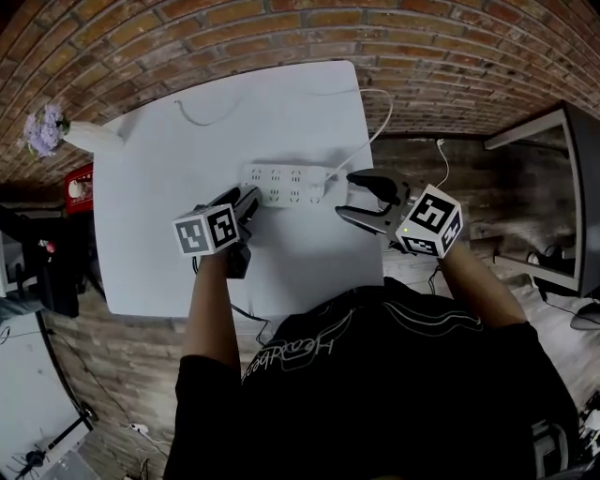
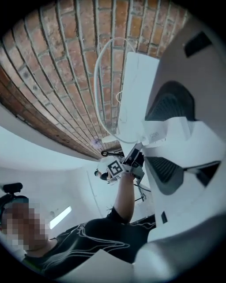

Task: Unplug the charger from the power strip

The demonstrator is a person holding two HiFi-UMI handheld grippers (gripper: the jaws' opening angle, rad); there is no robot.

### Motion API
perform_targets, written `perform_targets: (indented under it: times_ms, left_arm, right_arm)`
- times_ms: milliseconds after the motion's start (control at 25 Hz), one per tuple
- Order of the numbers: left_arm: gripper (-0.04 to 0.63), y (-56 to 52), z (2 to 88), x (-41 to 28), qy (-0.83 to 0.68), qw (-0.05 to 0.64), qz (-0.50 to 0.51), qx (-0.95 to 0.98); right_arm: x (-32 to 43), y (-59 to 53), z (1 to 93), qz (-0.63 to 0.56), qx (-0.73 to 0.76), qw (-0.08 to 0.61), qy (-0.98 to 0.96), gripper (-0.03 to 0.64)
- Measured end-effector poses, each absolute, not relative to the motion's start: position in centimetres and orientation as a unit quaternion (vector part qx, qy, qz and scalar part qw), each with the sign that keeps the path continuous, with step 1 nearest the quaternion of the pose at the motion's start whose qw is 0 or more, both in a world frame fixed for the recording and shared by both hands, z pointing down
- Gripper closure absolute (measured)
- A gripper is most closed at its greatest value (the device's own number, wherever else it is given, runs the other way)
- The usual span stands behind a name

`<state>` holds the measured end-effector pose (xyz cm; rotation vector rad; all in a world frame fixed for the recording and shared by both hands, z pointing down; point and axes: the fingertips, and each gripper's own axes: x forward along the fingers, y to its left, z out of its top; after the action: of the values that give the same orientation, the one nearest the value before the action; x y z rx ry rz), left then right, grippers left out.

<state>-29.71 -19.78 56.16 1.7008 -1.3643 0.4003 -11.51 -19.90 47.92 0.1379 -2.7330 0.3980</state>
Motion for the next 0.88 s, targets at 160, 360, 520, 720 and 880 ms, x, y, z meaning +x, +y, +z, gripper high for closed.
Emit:
perform_targets:
  times_ms: [160,360,520,720,880]
  left_arm:
    - [0.374,-19.8,56.4,-29.5,-0.539,0.463,0.148,0.688]
    - [0.382,-19.8,56.3,-29.4,-0.536,0.450,0.157,0.697]
    - [0.385,-19.8,56.3,-29.4,-0.537,0.449,0.157,0.696]
    - [0.385,-19.8,56.4,-29.5,-0.540,0.454,0.156,0.692]
    - [0.387,-19.7,56.4,-29.5,-0.539,0.461,0.152,0.688]
  right_arm:
    - [-12.8,-20.5,50.1,0.091,0.042,0.234,-0.967,0.391]
    - [-15.2,-21.0,50.1,0.045,0.032,0.234,-0.971,0.371]
    - [-16.3,-20.9,50.7,-0.006,0.015,0.255,-0.967,0.367]
    - [-17.7,-20.8,51.4,-0.017,0.005,0.262,-0.965,0.367]
    - [-18.5,-20.8,52.1,-0.016,0.004,0.264,-0.964,0.368]
